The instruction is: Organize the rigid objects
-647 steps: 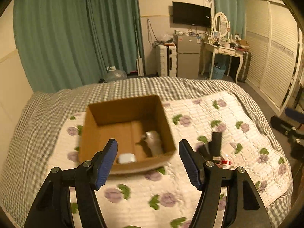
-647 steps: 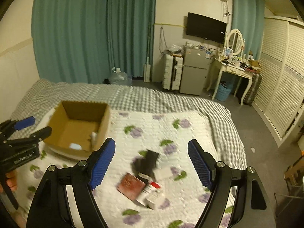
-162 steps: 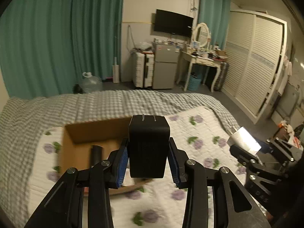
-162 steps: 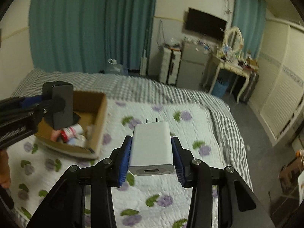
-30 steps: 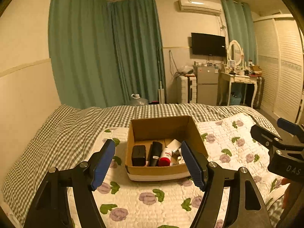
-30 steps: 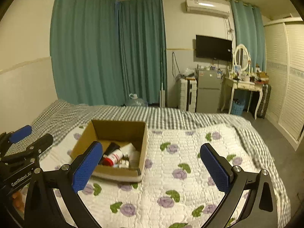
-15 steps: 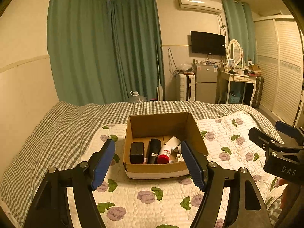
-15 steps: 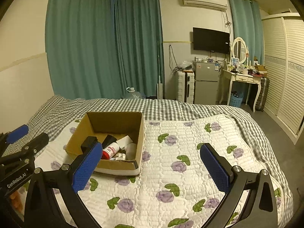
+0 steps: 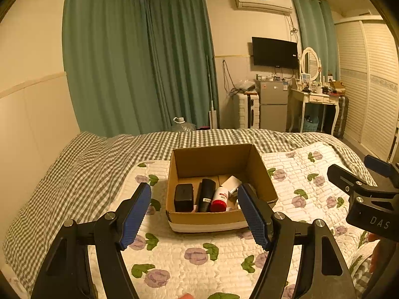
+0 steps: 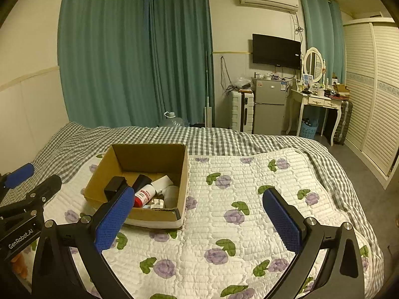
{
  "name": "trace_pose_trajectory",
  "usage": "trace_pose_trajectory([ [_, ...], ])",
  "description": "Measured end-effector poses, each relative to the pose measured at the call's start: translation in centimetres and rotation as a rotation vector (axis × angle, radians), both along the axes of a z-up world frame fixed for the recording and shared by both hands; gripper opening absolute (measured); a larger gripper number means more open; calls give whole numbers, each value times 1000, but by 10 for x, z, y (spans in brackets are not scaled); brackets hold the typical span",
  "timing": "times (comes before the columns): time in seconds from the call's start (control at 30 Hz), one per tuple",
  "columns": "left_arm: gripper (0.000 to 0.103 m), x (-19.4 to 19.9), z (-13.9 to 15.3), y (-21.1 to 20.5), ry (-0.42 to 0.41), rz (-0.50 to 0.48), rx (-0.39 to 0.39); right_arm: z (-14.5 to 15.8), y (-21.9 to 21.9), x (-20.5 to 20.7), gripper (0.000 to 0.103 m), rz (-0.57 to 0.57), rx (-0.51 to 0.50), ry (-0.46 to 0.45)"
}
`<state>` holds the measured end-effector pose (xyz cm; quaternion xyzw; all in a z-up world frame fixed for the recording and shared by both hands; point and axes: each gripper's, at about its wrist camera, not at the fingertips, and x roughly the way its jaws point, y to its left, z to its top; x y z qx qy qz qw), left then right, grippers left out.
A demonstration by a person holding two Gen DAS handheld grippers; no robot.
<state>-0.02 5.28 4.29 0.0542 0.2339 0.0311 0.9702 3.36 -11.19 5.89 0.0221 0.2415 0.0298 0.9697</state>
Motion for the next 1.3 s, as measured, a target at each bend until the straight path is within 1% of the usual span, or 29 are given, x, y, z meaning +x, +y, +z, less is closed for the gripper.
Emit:
trace_pose_trajectory([
  [0.17, 75, 1, -1, 2, -2, 15, 4, 0, 1, 1, 103, 3, -2, 1],
  [0.9, 75, 2, -6, 1, 8, 5, -2, -4, -2, 3, 103, -4, 4, 9],
  [1.3, 75, -2, -7, 1, 6, 16, -5, -8, 0, 5, 103, -1, 2, 16],
])
